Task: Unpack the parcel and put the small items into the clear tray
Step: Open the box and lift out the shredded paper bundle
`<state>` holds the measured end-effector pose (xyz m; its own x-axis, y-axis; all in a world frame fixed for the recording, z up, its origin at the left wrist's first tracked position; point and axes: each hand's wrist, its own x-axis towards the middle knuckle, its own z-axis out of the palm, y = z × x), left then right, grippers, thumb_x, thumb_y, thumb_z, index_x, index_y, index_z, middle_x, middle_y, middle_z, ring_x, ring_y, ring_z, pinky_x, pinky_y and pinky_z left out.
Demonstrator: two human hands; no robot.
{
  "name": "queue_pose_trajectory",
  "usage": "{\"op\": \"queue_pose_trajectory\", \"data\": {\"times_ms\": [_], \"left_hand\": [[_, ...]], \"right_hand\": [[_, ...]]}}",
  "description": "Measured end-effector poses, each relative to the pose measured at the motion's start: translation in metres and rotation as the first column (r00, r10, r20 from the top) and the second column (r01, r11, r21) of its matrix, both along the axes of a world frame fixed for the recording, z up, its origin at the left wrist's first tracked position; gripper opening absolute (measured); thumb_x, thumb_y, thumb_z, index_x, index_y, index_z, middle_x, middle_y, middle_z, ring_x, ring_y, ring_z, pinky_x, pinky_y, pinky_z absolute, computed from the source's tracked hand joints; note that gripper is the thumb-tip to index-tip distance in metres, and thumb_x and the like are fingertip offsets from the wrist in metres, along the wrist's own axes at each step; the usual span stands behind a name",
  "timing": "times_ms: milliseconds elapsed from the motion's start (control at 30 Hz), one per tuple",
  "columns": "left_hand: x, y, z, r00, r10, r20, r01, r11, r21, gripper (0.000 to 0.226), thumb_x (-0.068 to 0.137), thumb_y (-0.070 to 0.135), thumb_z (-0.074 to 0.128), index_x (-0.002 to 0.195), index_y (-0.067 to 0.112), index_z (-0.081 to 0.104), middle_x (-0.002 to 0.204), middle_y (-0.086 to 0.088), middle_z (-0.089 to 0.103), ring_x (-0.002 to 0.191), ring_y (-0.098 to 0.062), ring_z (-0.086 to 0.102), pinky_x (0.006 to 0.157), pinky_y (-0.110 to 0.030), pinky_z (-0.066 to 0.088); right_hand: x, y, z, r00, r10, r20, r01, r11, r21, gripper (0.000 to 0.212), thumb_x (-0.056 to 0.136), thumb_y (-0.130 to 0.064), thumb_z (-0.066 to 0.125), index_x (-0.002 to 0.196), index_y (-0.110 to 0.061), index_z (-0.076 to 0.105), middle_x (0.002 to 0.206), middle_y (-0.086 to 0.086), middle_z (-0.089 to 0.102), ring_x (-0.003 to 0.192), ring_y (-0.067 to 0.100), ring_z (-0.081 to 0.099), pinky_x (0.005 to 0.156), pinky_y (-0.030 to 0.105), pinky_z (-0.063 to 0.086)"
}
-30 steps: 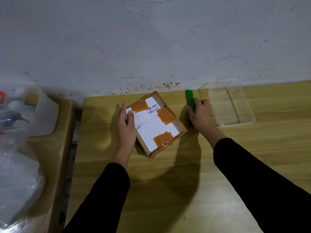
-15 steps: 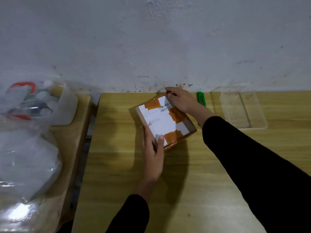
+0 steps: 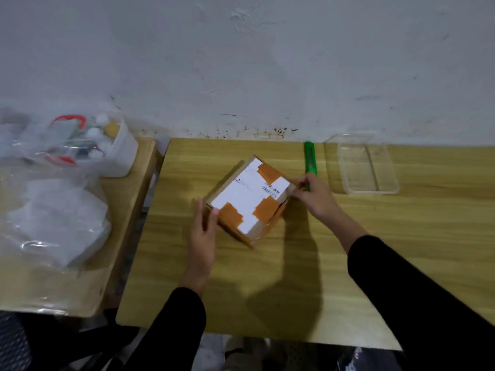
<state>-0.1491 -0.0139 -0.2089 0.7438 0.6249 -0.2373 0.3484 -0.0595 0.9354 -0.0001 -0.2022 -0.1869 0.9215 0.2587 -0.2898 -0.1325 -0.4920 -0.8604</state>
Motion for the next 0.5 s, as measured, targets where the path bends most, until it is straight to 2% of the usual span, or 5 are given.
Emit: {"op": "queue_pose_trajectory", "data": {"times_ms": [100, 167, 200, 333, 500], "left_hand": [[0.013, -0.009, 0.002, 0.986, 0.120, -0.115, -0.111, 0.991, 0.078, 0.044, 0.099, 0.039, 0.036, 0.131, 0.012, 0.049, 0.129, -0.009, 0.058, 0.120, -0.025, 0.053, 0.096, -0.037, 0.045], [0.020, -0.025, 0.012, 0.986, 0.107, -0.129, -0.091, 0.988, 0.122, 0.039, 0.101, 0.031, 0.032, 0.110, 0.006, 0.061, 0.101, -0.011, 0.064, 0.096, -0.027, 0.059, 0.070, -0.030, 0.045], [0.022, -0.033, 0.018, 0.989, 0.089, -0.115, -0.077, 0.991, 0.108, 0.038, 0.101, 0.028, 0.032, 0.107, 0.005, 0.062, 0.098, -0.011, 0.063, 0.095, -0.027, 0.059, 0.068, -0.030, 0.044], [0.011, -0.067, 0.025, 0.998, -0.026, -0.050, 0.026, 1.000, -0.012, 0.040, 0.102, 0.020, 0.034, 0.139, 0.012, 0.043, 0.143, -0.003, 0.046, 0.133, -0.017, 0.041, 0.104, -0.023, 0.033], [-0.005, -0.084, 0.019, 0.999, 0.033, 0.021, -0.030, 0.990, -0.141, 0.041, 0.101, 0.014, 0.035, 0.142, 0.017, 0.038, 0.149, 0.003, 0.037, 0.137, -0.012, 0.032, 0.100, -0.015, 0.026]], "right_hand": [[-0.047, -0.018, -0.006, 0.999, -0.031, 0.020, 0.031, 0.999, 0.009, 0.030, 0.081, -0.011, 0.067, 0.071, -0.016, 0.040, 0.073, 0.005, 0.044, 0.071, 0.019, 0.042, 0.063, 0.032, 0.034], [-0.072, -0.036, -0.010, 0.998, -0.050, 0.029, 0.051, 0.998, -0.030, 0.038, 0.079, -0.013, 0.069, 0.067, -0.018, 0.034, 0.066, -0.001, 0.037, 0.063, 0.018, 0.037, 0.057, 0.029, 0.030], [-0.080, -0.044, -0.011, 0.998, -0.045, 0.042, 0.047, 0.998, -0.048, 0.037, 0.078, -0.015, 0.071, 0.068, -0.016, 0.035, 0.066, -0.001, 0.036, 0.060, 0.015, 0.035, 0.055, 0.027, 0.029], [-0.096, -0.078, -0.002, 0.957, 0.084, 0.278, -0.027, 0.979, -0.204, 0.030, 0.068, -0.020, 0.078, 0.079, -0.006, 0.053, 0.081, 0.002, 0.047, 0.075, 0.016, 0.047, 0.067, 0.024, 0.036], [-0.088, -0.067, 0.018, 0.786, 0.498, 0.365, -0.374, 0.854, -0.360, 0.020, 0.073, -0.017, 0.074, 0.092, -0.012, 0.069, 0.096, 0.007, 0.060, 0.097, 0.024, 0.055, 0.082, 0.026, 0.042]]}}
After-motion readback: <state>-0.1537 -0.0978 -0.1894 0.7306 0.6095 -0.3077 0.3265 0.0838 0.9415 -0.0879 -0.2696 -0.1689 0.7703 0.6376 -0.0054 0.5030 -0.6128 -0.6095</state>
